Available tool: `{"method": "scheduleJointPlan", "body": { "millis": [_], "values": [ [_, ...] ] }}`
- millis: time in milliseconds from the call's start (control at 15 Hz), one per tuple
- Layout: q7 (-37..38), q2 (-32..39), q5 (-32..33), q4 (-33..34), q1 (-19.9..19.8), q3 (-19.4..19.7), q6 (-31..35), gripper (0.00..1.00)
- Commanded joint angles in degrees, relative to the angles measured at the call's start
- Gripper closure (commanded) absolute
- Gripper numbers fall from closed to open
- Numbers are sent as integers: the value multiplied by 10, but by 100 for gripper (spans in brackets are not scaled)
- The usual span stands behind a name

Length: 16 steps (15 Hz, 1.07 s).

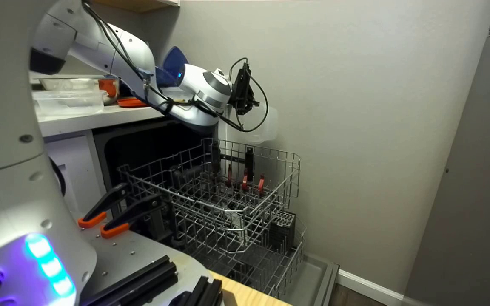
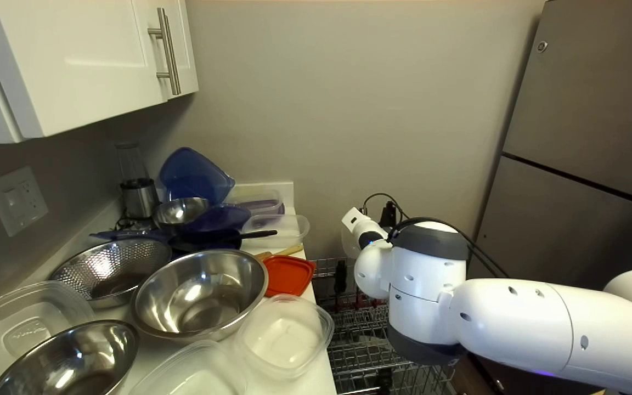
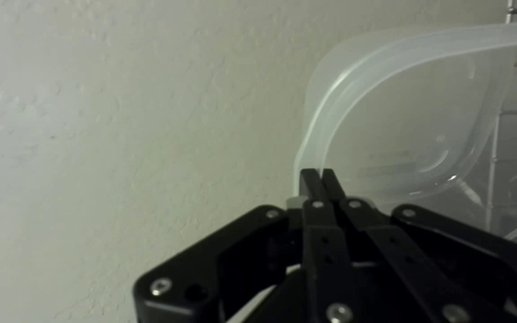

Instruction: Move the bowl in the dishwasher

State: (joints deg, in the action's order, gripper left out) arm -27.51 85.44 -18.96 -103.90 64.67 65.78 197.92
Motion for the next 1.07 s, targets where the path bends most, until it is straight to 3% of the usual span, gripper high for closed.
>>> {"method": "scheduleJointPlan", "body": {
  "millis": [0,400,733,1000],
  "values": [
    [94,-13,40,-2,-17,-4,0,100],
    [91,-3,0,2,-14,16,0,100],
    [108,-9,100,14,-13,-13,0,100],
    [105,-13,138,25,-17,-32,0,100]
  ]
}}
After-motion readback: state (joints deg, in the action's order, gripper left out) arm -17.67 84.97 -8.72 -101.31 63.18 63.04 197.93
